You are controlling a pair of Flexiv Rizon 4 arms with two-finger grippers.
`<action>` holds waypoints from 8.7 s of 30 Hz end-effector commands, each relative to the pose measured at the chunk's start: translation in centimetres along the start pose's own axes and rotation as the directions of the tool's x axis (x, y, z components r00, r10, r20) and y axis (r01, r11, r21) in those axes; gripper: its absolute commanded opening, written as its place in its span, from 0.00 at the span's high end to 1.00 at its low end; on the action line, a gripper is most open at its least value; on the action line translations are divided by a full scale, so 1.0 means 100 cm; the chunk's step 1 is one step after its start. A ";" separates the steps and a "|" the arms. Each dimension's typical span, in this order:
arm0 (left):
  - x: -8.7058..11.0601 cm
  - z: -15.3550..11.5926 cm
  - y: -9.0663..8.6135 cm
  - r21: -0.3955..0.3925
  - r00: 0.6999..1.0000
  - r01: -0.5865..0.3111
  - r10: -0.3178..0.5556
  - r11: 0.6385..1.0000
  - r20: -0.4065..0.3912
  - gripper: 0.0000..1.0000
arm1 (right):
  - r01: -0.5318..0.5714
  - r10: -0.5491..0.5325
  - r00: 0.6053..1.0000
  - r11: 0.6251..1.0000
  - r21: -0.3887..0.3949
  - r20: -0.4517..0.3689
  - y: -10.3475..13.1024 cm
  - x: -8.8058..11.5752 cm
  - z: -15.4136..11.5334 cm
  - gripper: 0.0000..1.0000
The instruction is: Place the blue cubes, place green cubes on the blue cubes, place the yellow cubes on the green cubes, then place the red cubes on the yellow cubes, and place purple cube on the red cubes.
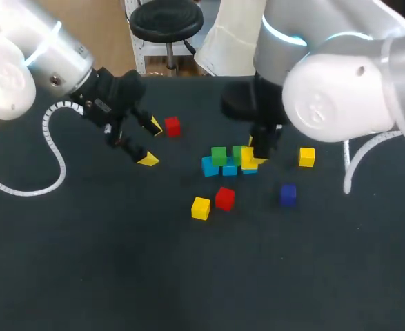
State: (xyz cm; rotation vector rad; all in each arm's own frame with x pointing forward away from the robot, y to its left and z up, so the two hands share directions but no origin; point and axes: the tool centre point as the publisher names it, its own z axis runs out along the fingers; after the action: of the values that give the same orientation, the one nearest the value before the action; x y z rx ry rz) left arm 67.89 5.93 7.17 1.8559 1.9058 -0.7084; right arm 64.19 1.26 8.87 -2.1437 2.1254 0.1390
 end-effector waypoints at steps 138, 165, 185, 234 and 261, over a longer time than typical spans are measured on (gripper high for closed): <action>0.001 0.000 0.000 -0.001 1.000 -0.003 0.003 1.000 0.002 0.00 | 0.040 -0.044 0.997 0.997 0.063 0.065 -0.047 -0.018 0.018 0.00; 0.001 0.000 0.000 -0.001 1.000 -0.003 0.003 1.000 0.002 0.00 | -0.233 0.227 0.967 0.971 0.044 0.117 -0.032 0.119 0.016 0.00; 0.001 0.000 0.000 -0.001 1.000 -0.003 0.003 1.000 0.002 0.00 | -0.177 0.176 0.980 0.984 0.000 0.095 -0.055 0.152 0.049 0.00; 0.001 0.000 0.000 -0.001 1.000 -0.003 0.003 1.000 0.002 0.00 | -0.137 0.137 0.988 0.991 0.002 0.071 -0.073 0.129 0.016 1.00; 0.001 0.000 0.000 -0.001 1.000 -0.003 0.003 1.000 0.002 0.00 | -0.024 0.027 0.998 0.998 -0.049 0.058 -0.063 0.022 0.015 1.00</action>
State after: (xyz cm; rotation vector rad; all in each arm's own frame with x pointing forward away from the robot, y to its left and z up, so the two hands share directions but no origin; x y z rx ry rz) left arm 67.89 5.93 7.18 1.8559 1.9060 -0.7082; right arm 70.77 -0.98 7.42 -2.1159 2.1350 0.2686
